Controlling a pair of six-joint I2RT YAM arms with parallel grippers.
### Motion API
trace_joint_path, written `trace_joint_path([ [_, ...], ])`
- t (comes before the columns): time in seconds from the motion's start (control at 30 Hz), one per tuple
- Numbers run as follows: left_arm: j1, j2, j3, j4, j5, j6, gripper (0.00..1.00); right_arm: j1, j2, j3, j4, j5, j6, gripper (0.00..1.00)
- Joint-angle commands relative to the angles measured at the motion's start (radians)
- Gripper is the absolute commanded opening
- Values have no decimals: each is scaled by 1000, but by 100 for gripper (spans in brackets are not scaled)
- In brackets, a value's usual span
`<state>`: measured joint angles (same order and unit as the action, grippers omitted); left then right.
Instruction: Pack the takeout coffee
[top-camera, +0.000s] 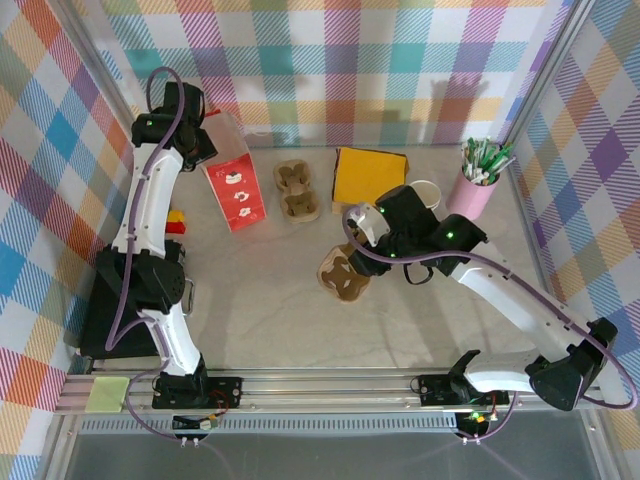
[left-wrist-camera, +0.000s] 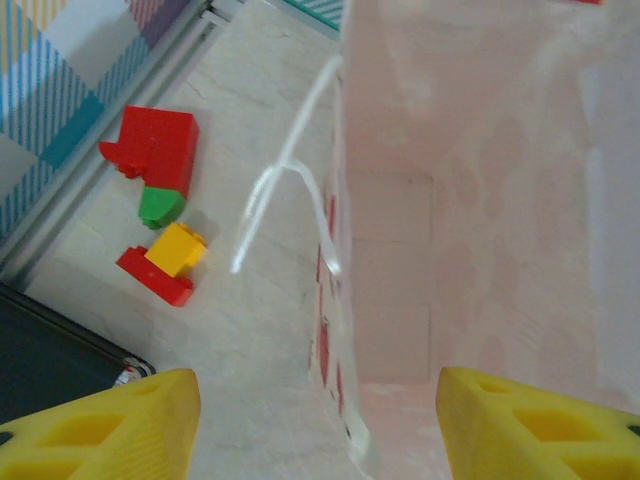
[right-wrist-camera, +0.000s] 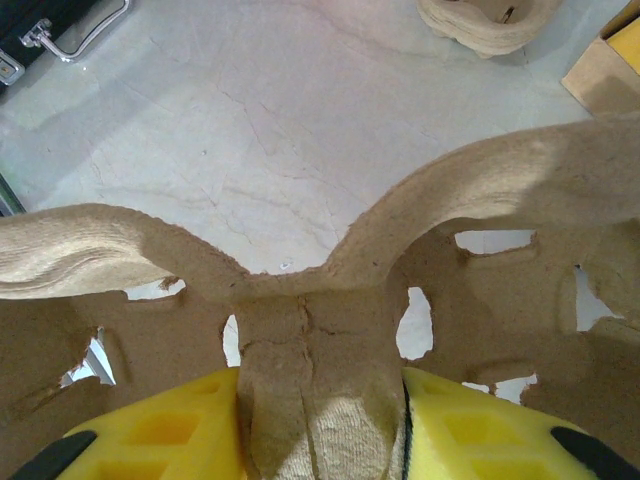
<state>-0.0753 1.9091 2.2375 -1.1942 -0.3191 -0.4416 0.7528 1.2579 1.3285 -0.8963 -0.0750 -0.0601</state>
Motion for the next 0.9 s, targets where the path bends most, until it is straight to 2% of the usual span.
trace_joint_path([
  [0.0,28,44,67,-40,-18,15,62,-1,-14,-11,-26,-6,10,39],
  [0.23,50,149,148,-47,8,54,52,-2,-17,-4,-29,-9,10,39],
  [0.33,52,170,153,-36,13,70,44,-1,-20,-1,-32,-9,11,39],
  [0.57,52,169,152,-41,8,88,8,-1,-35,0,-41,-5,16,39],
  [0.63,52,154,147,-49,21,90,2,-1,-38,2,-42,-5,16,39],
  [0.73,51,114,127,-67,56,96,0,-1,-44,9,-47,-6,19,38],
  [0.87,44,9,15,-65,142,96,0,-1,-52,33,-60,-14,20,38],
])
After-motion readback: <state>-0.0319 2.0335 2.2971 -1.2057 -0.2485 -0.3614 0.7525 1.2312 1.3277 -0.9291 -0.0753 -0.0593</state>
